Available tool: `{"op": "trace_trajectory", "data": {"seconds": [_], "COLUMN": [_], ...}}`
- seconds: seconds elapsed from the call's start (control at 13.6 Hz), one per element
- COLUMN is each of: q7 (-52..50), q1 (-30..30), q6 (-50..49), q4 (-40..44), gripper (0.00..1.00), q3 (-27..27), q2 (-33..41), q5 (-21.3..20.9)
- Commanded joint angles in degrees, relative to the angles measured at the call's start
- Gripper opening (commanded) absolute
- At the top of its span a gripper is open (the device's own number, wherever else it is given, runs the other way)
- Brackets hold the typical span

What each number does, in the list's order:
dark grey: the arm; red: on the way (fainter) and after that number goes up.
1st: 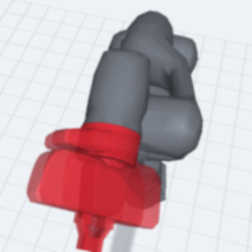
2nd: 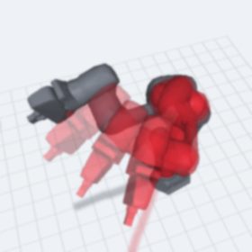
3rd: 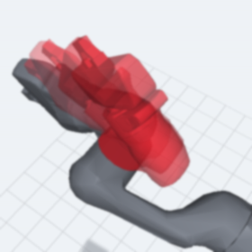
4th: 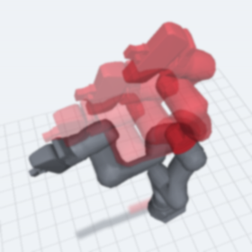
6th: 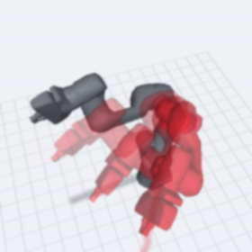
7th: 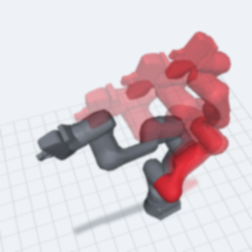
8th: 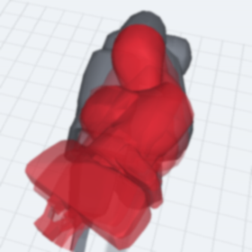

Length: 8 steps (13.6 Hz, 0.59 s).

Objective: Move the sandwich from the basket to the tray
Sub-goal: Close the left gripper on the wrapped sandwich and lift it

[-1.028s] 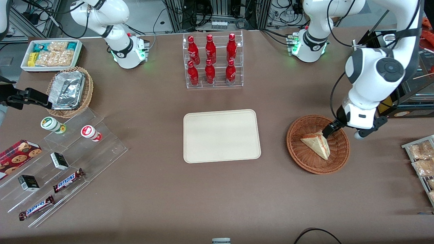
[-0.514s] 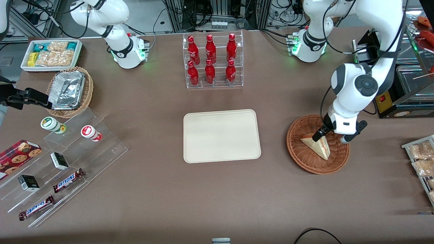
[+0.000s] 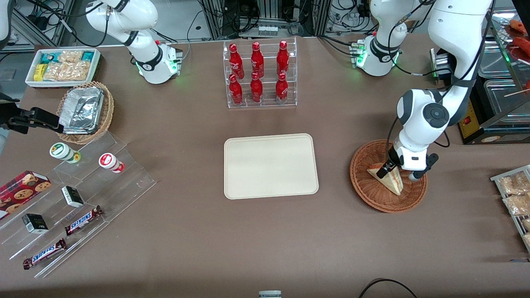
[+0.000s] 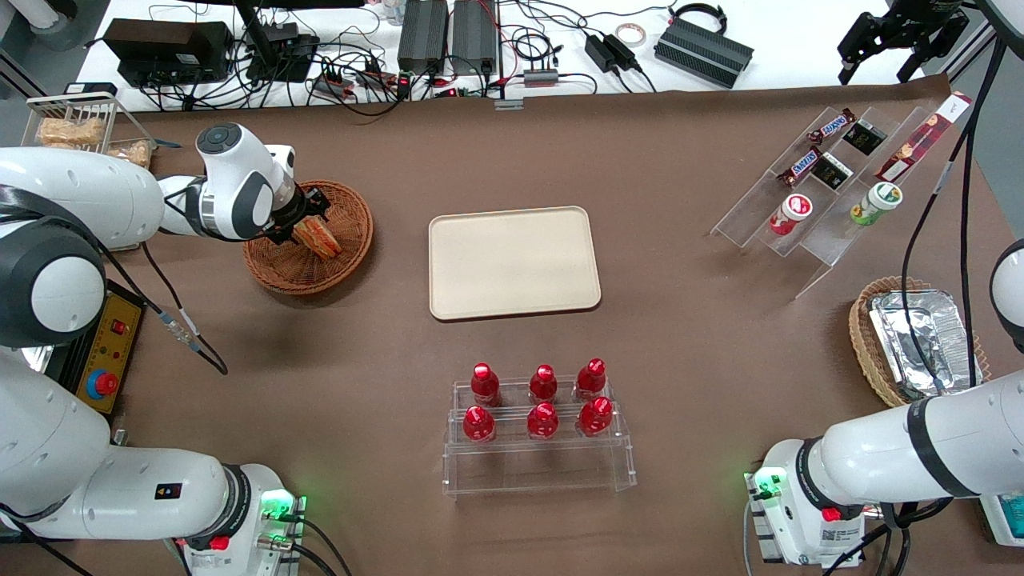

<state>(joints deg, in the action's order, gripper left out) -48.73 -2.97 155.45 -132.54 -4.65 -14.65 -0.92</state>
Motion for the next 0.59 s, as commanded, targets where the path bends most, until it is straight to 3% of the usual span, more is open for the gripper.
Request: {"op": "trace_trajectory", "data": {"seconds": [0.0, 0.29, 0.51], "q7": [-0.8, 3.1, 2.5], "q1": [0.1, -0.6, -6.2], "q6": [-1.2, -20.6, -36.2], "q4": [1.1, 8.4, 21.2], "gripper": [0.0, 0.0, 0.0], "q3": [-0.1, -0.3, -0.9], "q2": [1.8, 8.5, 8.3], "q5": [-0.7, -1.0, -1.1]}}
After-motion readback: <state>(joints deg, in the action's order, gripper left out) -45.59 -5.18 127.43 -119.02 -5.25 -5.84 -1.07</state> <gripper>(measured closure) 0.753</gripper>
